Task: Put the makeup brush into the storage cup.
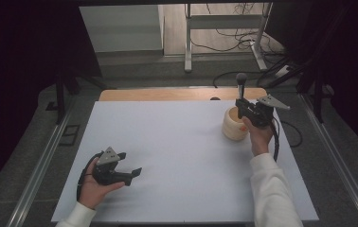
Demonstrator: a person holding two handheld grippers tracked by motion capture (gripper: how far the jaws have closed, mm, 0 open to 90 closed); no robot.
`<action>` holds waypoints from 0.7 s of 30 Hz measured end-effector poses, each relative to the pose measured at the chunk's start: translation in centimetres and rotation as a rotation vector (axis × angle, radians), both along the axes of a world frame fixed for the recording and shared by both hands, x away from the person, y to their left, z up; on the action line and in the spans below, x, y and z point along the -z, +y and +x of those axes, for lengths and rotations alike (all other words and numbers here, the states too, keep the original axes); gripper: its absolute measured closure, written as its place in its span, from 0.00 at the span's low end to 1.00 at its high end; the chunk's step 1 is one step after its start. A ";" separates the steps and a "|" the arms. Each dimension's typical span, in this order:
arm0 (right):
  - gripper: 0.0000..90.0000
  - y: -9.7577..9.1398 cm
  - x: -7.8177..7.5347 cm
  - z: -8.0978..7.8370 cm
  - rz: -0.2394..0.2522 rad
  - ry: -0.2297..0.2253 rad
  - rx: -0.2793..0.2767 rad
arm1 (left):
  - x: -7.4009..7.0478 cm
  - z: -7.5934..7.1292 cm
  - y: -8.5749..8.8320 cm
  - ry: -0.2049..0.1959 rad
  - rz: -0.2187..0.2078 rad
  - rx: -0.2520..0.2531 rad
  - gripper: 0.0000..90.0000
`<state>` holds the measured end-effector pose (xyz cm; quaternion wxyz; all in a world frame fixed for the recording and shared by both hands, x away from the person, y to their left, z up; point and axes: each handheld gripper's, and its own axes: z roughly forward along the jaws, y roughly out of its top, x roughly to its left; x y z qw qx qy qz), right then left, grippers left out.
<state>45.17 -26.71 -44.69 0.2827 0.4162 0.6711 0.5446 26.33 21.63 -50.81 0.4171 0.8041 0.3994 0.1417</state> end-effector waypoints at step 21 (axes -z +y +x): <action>0.83 0.4 1.1 0.5 -0.040 0.033 0.009 | 0.0 0.1 0.3 0.004 0.002 -0.006 0.14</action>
